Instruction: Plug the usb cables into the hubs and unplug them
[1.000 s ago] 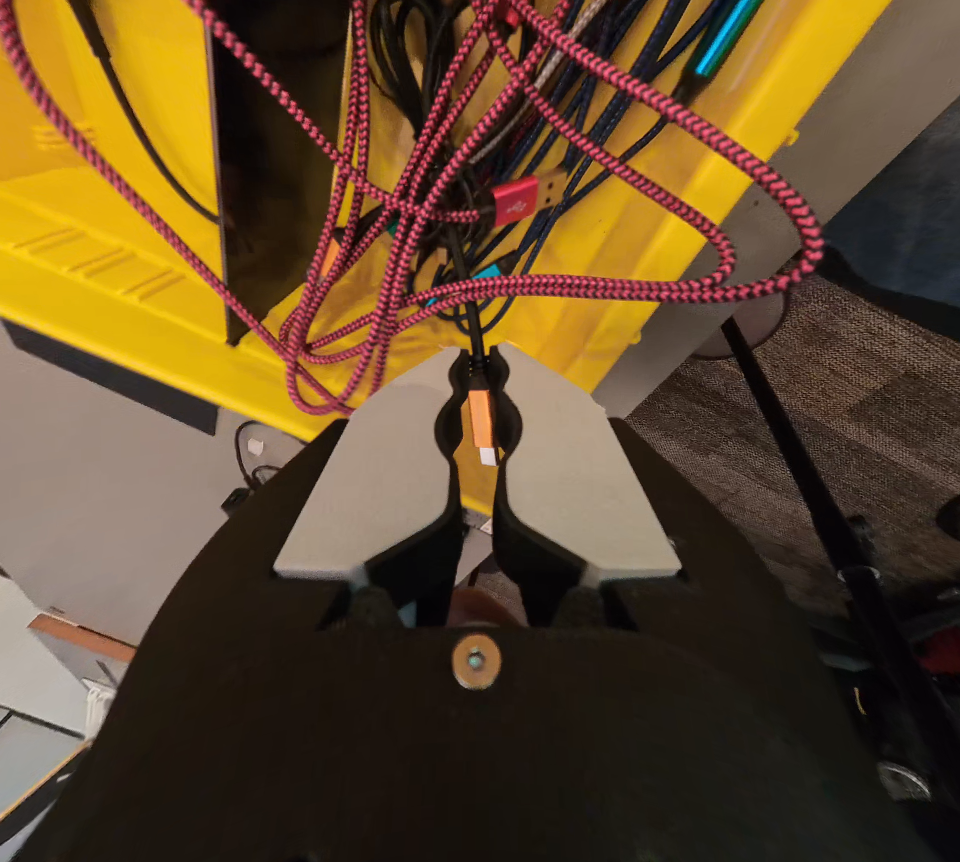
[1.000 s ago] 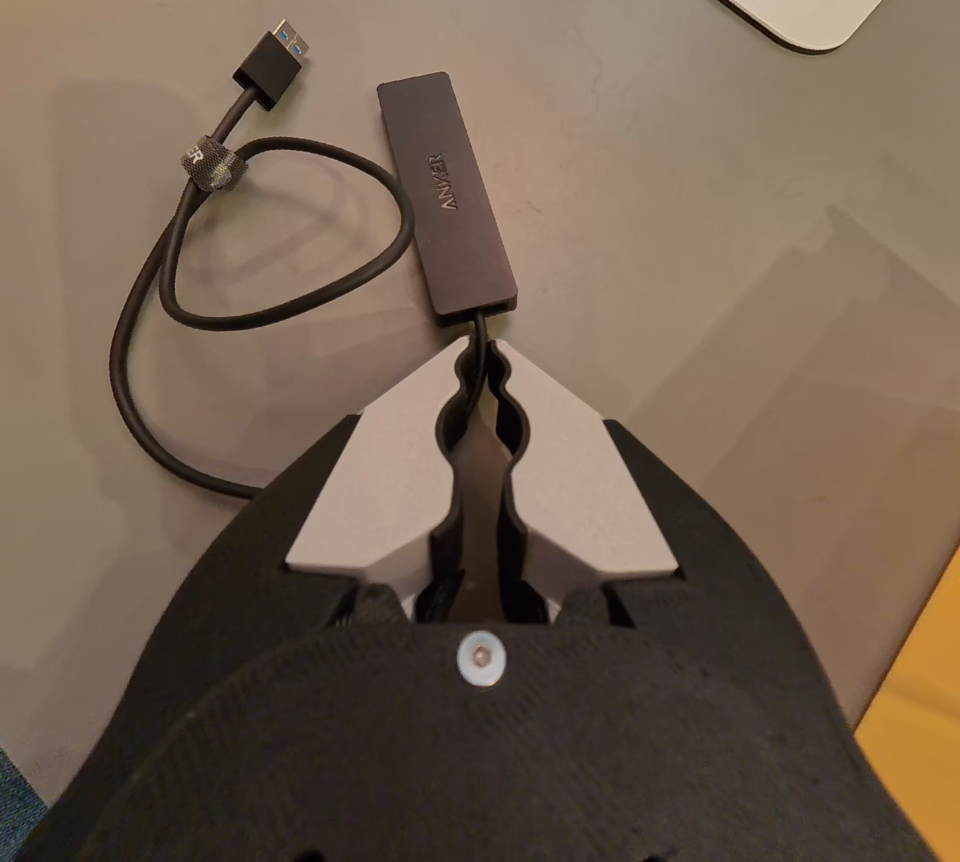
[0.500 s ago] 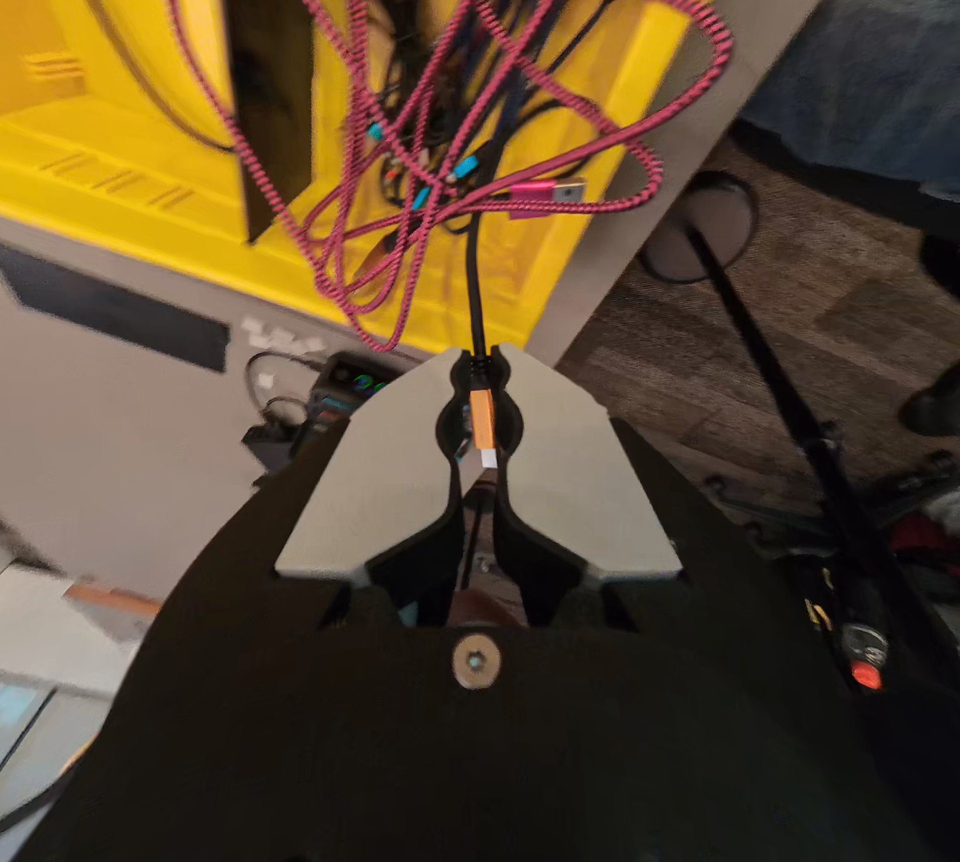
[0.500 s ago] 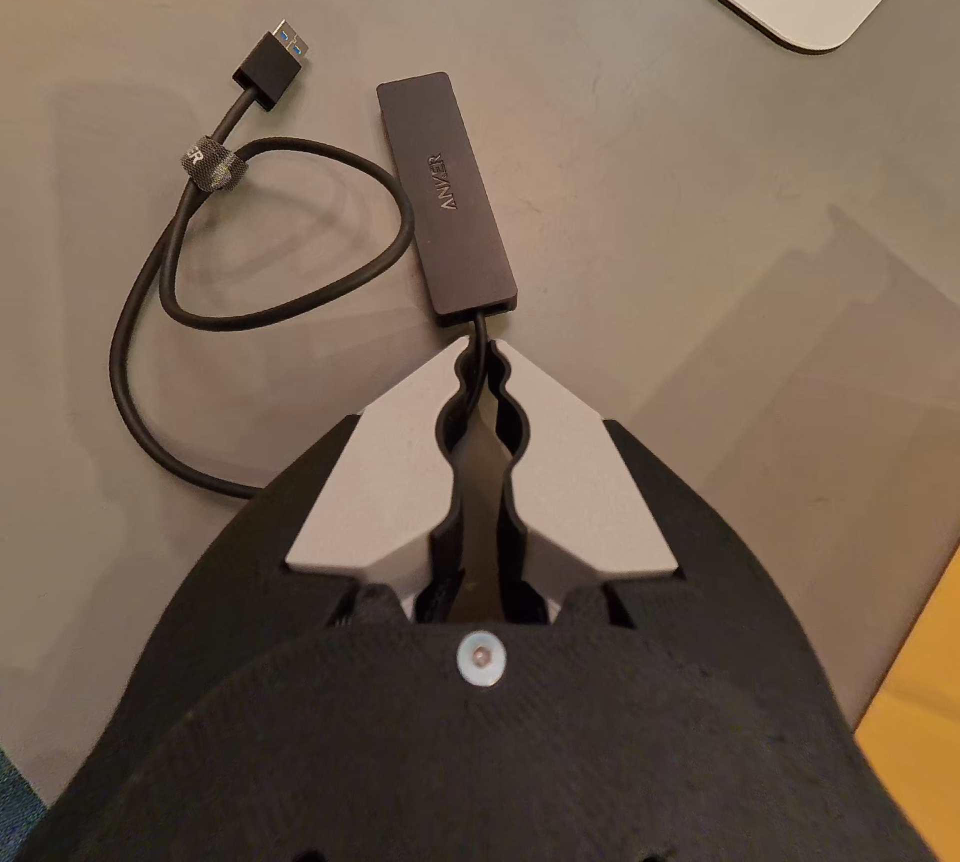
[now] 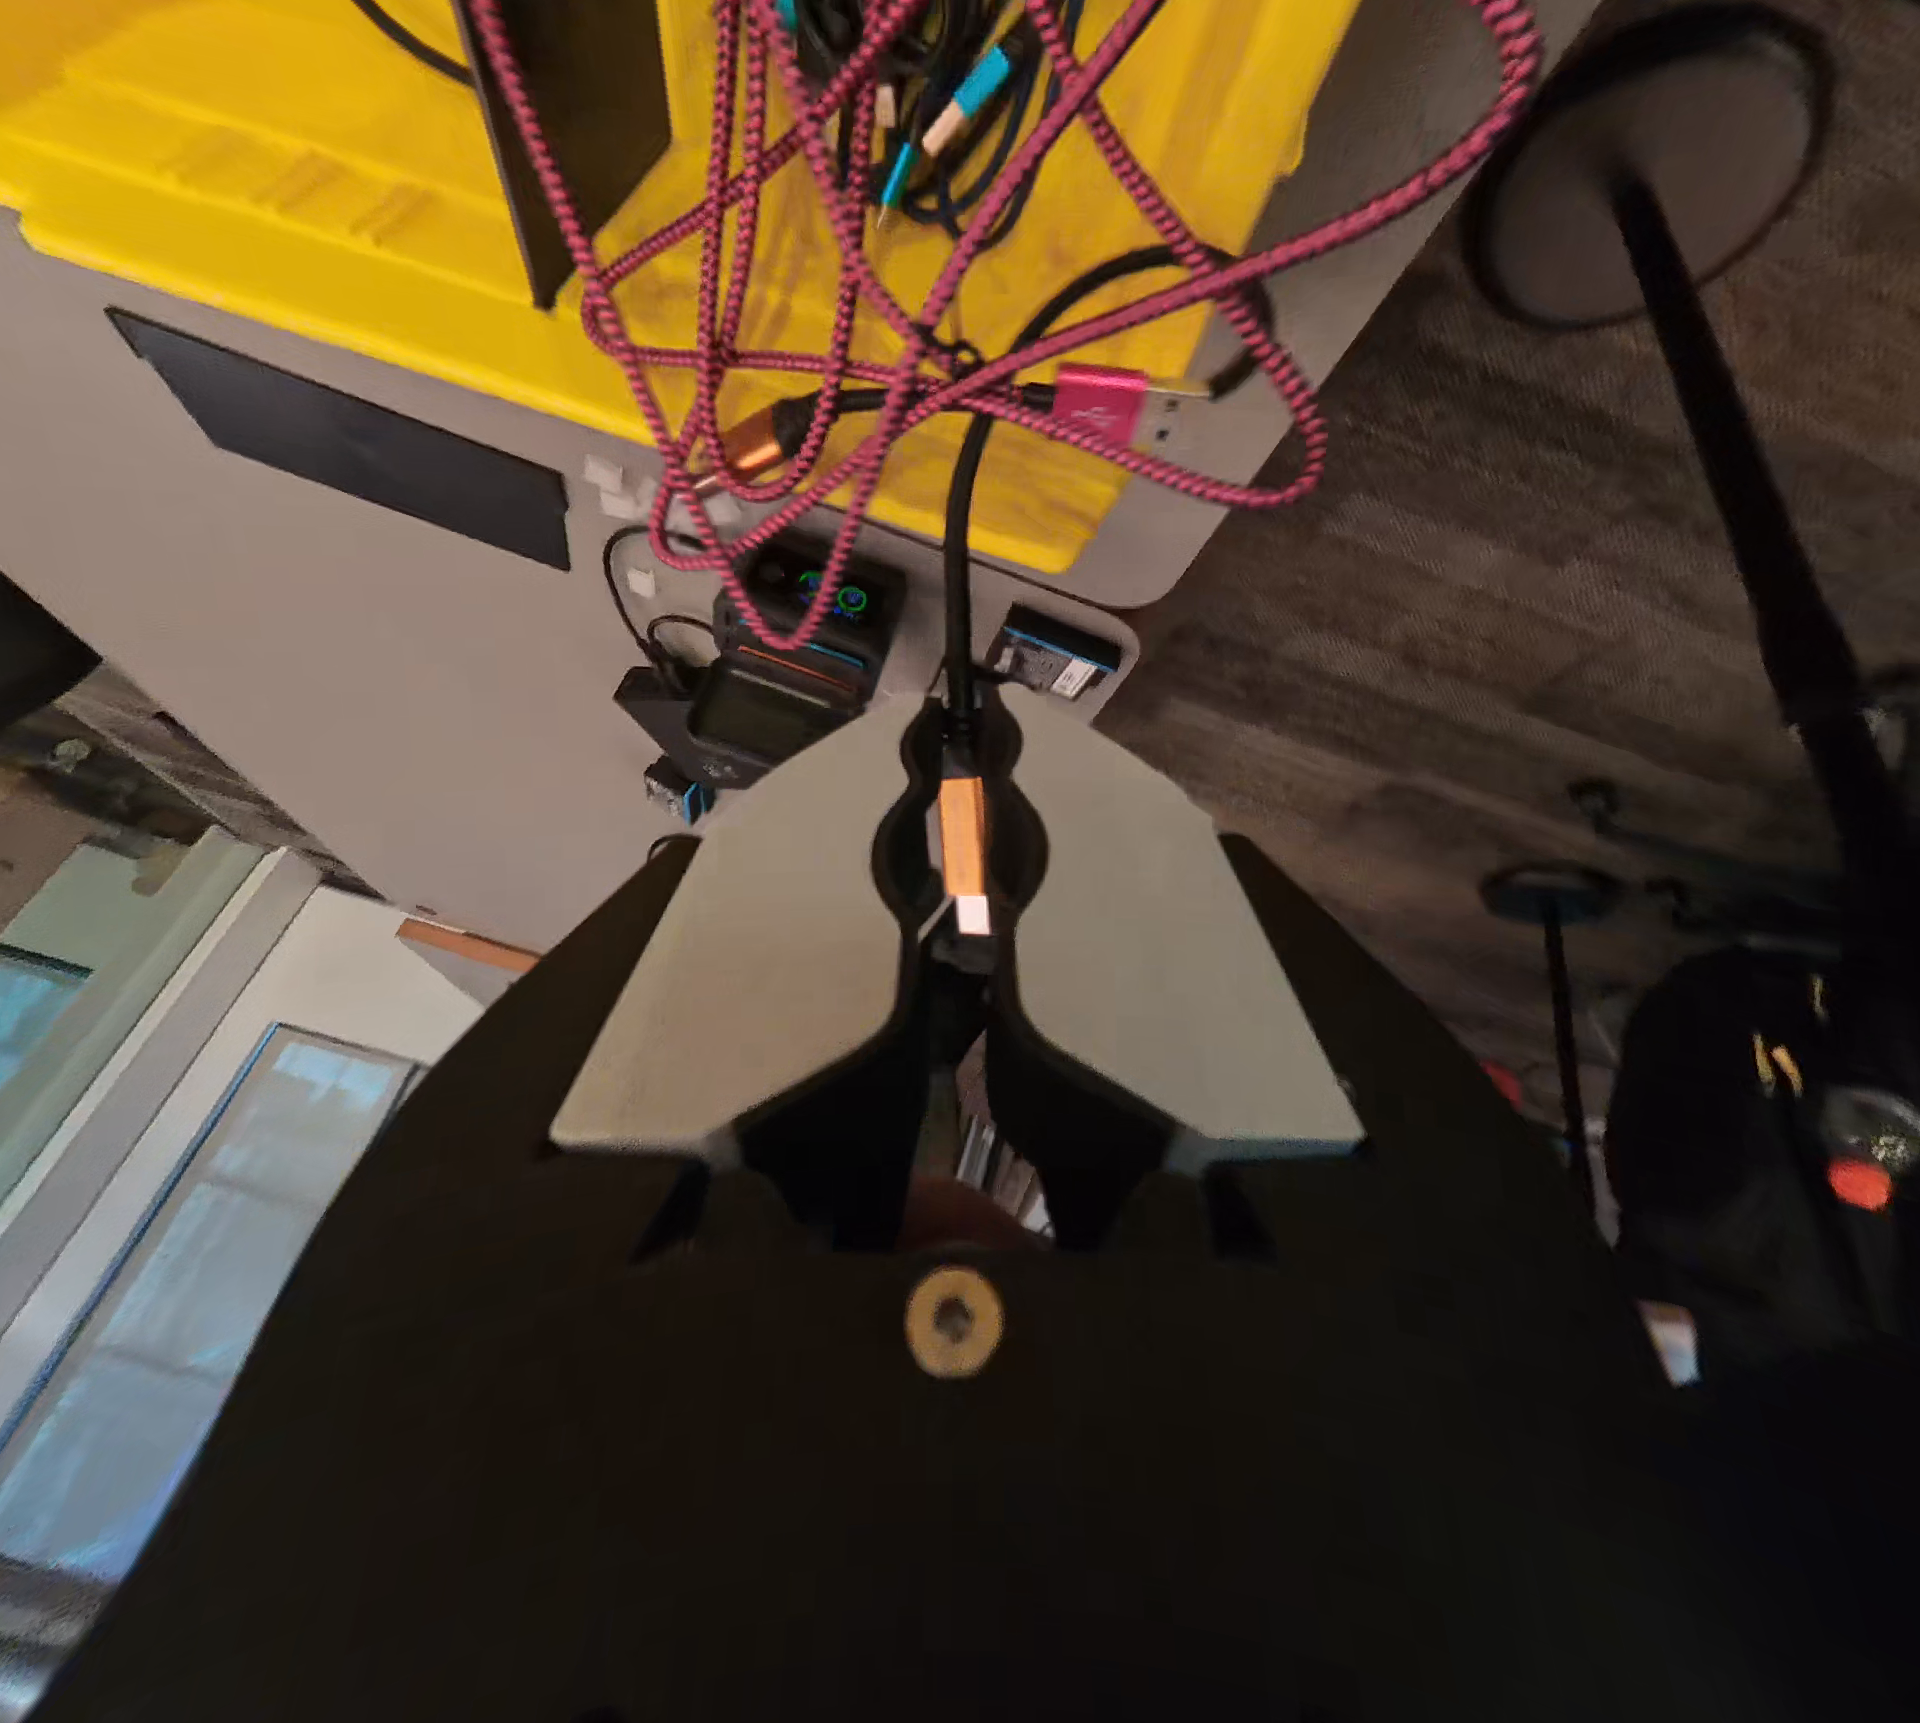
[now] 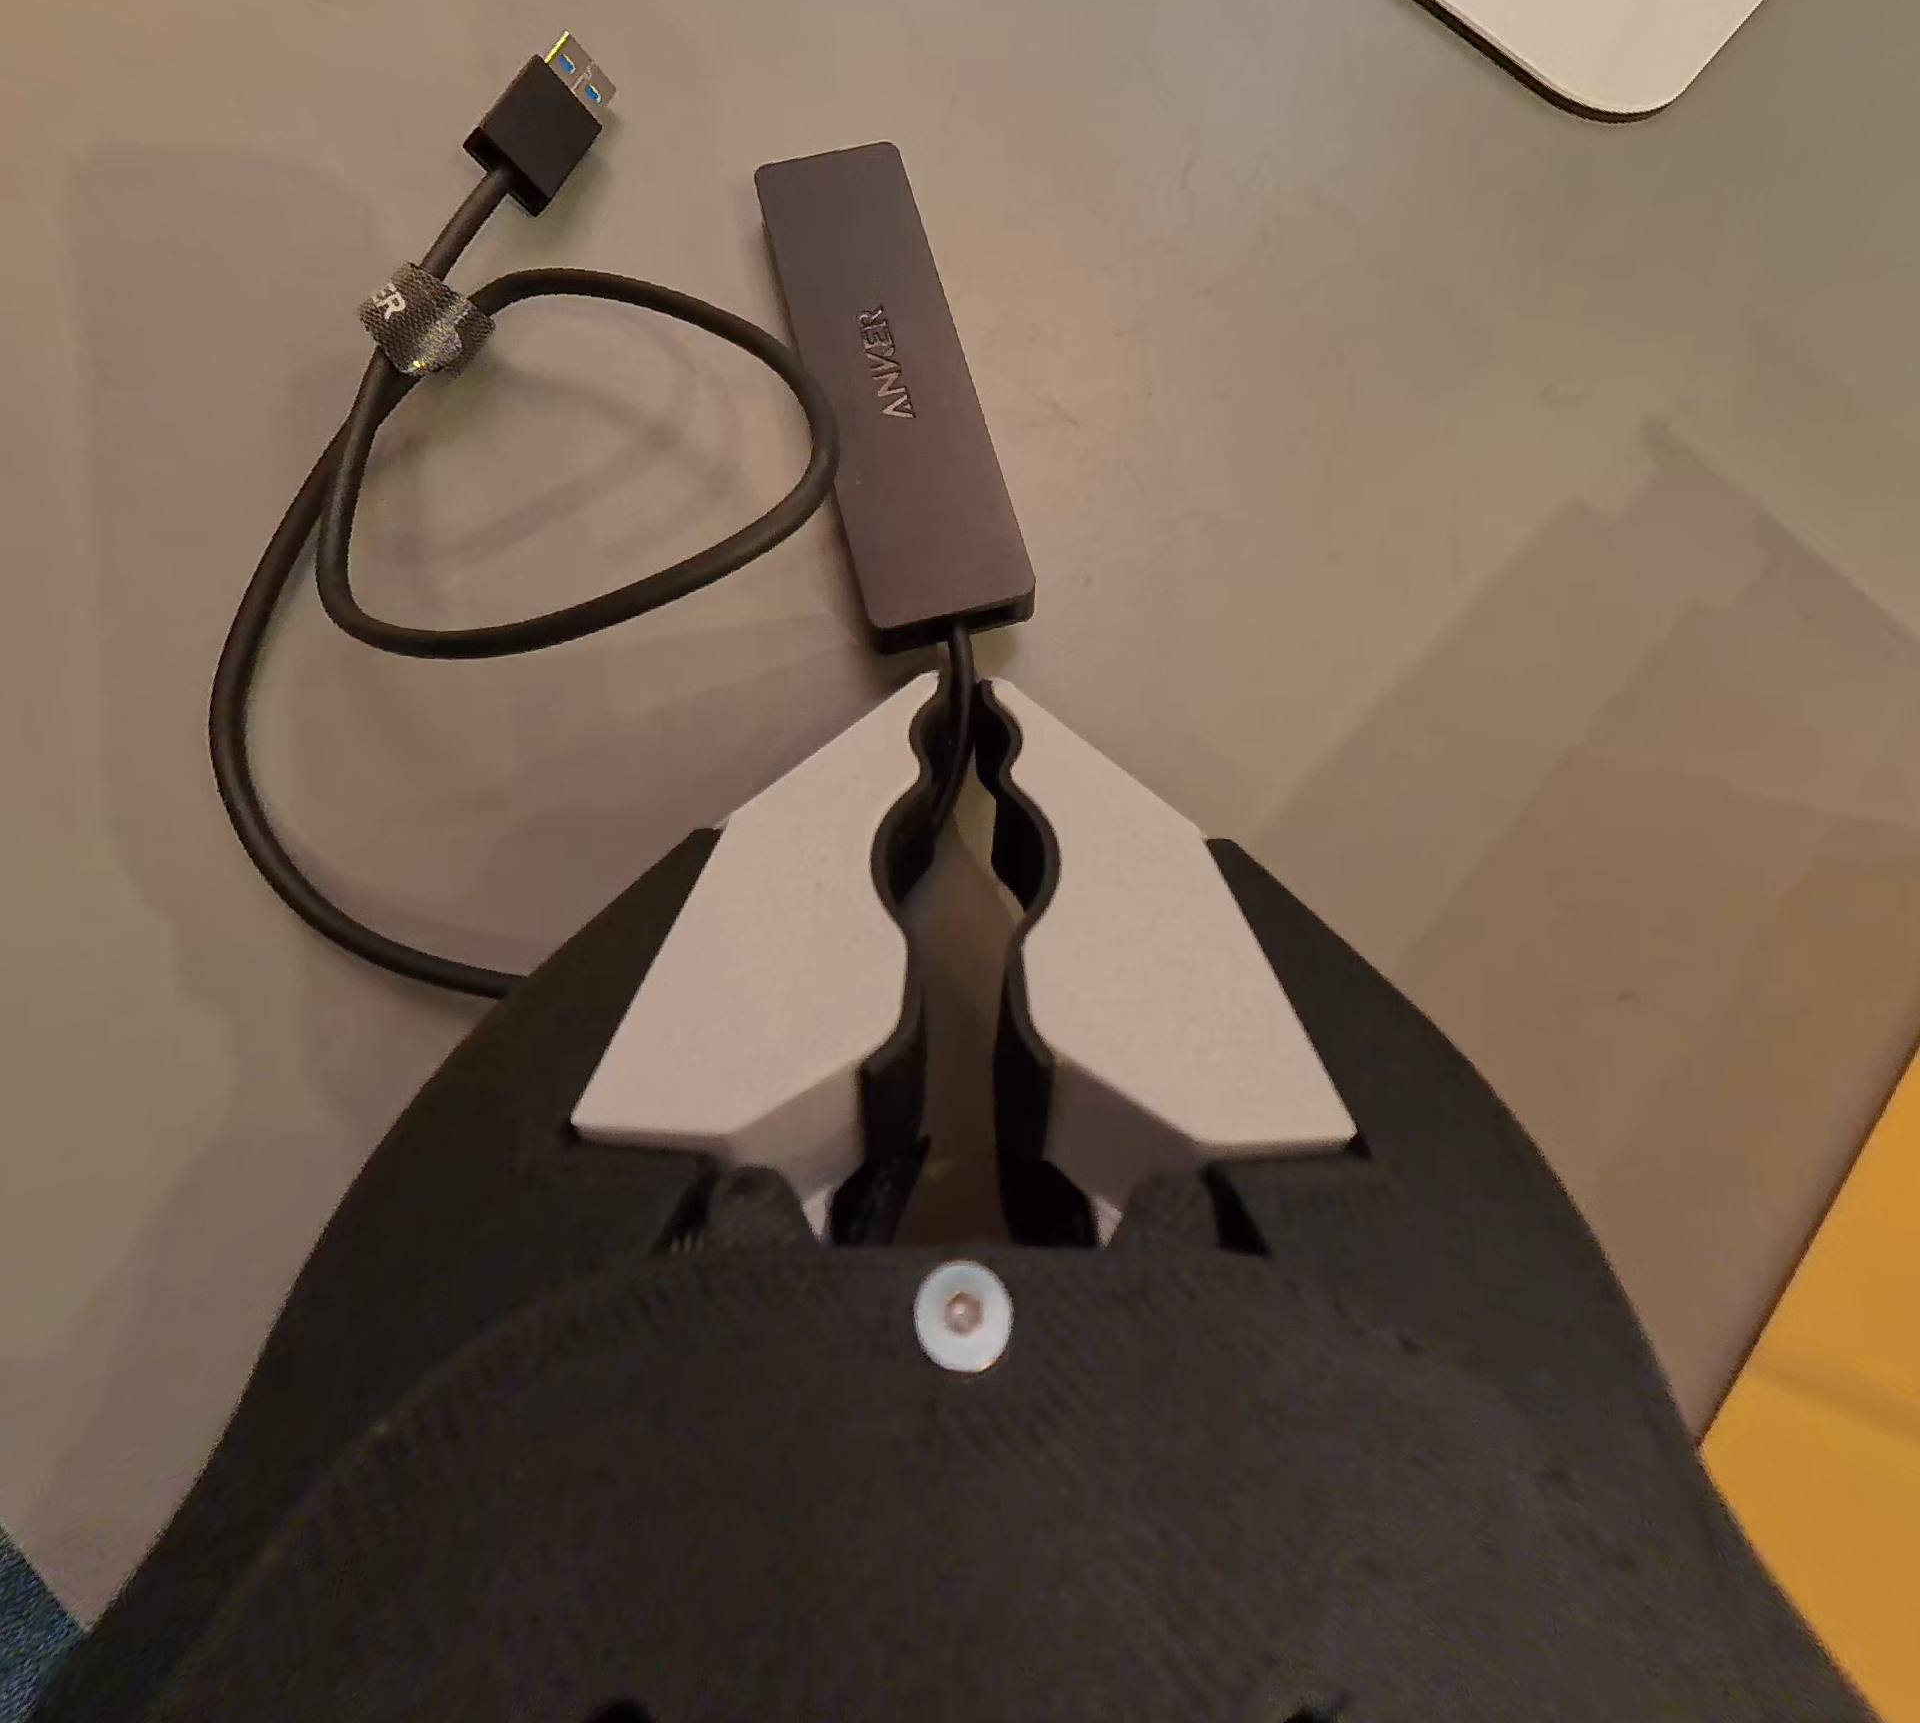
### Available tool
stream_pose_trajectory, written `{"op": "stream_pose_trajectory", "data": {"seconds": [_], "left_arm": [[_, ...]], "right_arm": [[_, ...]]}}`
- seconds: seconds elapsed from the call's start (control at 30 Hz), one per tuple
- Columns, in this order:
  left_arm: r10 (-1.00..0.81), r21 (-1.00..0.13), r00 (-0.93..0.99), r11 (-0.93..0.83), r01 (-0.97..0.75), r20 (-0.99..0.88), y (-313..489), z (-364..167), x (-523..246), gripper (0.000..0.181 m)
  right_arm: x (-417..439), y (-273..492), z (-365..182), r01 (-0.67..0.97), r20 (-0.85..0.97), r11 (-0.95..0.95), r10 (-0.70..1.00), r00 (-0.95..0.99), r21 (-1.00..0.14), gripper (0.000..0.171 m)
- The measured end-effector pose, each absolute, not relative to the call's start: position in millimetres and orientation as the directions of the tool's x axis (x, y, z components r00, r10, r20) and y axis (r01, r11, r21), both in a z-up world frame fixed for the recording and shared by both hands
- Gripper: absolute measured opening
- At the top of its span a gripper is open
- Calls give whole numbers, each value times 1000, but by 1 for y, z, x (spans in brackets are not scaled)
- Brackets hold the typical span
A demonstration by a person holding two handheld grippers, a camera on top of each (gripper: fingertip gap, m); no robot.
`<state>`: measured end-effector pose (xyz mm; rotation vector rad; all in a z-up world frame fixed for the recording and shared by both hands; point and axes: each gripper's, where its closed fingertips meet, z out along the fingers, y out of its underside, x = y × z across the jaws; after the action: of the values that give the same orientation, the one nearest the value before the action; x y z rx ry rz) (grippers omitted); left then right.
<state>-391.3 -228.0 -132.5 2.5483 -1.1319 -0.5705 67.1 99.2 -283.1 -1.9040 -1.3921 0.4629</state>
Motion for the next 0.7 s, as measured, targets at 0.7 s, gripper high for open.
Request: {"op": "stream_pose_trajectory", "data": {"seconds": [0.7], "left_arm": [[-751,256,445,-611,-749,-488,-171,-89,-385,6]], "right_arm": [[67,99,-283,671,136,-148,927,351,-726,1]]}}
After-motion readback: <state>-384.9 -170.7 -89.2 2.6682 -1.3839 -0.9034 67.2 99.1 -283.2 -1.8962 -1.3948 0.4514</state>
